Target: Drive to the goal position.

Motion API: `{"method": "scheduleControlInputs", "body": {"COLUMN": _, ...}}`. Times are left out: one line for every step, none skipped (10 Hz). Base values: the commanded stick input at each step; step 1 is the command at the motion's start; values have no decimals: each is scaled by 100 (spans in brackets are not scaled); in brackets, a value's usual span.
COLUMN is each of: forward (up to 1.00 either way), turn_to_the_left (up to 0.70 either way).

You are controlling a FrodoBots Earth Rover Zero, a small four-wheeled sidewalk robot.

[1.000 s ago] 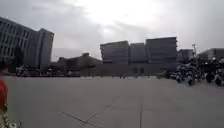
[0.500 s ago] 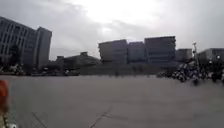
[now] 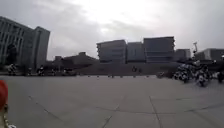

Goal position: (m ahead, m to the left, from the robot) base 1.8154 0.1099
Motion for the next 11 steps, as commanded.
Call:
{"method": "scheduleControlInputs", "body": {"forward": 100, "turn_to_the_left": 0}}
{"method": "scheduleControlInputs", "body": {"forward": 100, "turn_to_the_left": 0}}
{"method": "scheduleControlInputs", "body": {"forward": 100, "turn_to_the_left": 0}}
{"method": "scheduleControlInputs", "body": {"forward": 100, "turn_to_the_left": 0}}
{"method": "scheduleControlInputs", "body": {"forward": 100, "turn_to_the_left": 0}}
{"method": "scheduleControlInputs", "body": {"forward": 100, "turn_to_the_left": 0}}
{"method": "scheduleControlInputs", "body": {"forward": 100, "turn_to_the_left": 0}}
{"method": "scheduleControlInputs", "body": {"forward": 100, "turn_to_the_left": 0}}
{"method": "scheduleControlInputs", "body": {"forward": 100, "turn_to_the_left": 0}}
{"method": "scheduleControlInputs", "body": {"forward": 100, "turn_to_the_left": 0}}
{"method": "scheduleControlInputs", "body": {"forward": 100, "turn_to_the_left": 0}}
